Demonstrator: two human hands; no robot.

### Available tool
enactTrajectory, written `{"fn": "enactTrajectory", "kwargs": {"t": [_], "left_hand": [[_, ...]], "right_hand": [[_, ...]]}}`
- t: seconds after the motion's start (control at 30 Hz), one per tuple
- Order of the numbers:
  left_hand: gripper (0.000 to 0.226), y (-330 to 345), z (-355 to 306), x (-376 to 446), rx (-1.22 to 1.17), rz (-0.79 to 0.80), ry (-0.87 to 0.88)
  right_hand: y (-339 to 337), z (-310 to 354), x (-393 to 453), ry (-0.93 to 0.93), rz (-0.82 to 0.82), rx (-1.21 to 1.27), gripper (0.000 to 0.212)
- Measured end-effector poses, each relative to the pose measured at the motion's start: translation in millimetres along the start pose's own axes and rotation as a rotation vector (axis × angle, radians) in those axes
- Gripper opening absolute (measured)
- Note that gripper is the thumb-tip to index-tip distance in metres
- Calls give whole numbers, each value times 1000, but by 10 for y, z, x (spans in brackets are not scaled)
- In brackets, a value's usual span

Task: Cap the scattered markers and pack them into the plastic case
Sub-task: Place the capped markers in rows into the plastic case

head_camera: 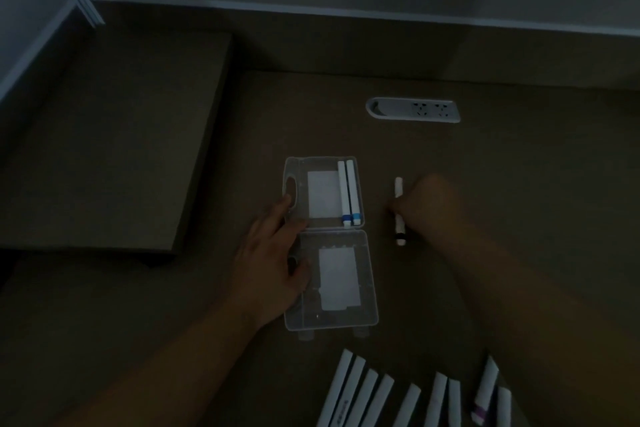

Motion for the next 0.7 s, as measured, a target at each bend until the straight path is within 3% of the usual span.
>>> {"fn": "enactTrajectory", "kwargs": {"t": [0.2,0.3,0.5,0.7], "left_hand": [[69,20,30,6,2,27,-10],[72,20,23,6,0,38,-7],[66,-7,-9,0,-24,26,6],[67,4,8,3,-7,40,7]], "right_hand": [[51,170,2,31,142,87,25],[153,496,-69,-47,223,176,22],[388,954,-157,-248,96,57,30],[429,925,-136,-293,-9,-54,14]]}}
Point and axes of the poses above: each hand's wrist, its own x-axis towards the middle knuckle, its own y-axis out of the palm, z = x × y, the point moved 6 cm from there along x, towards the middle knuckle, and after that the axes turned 1 degree about -z, right-handed, at the moved point
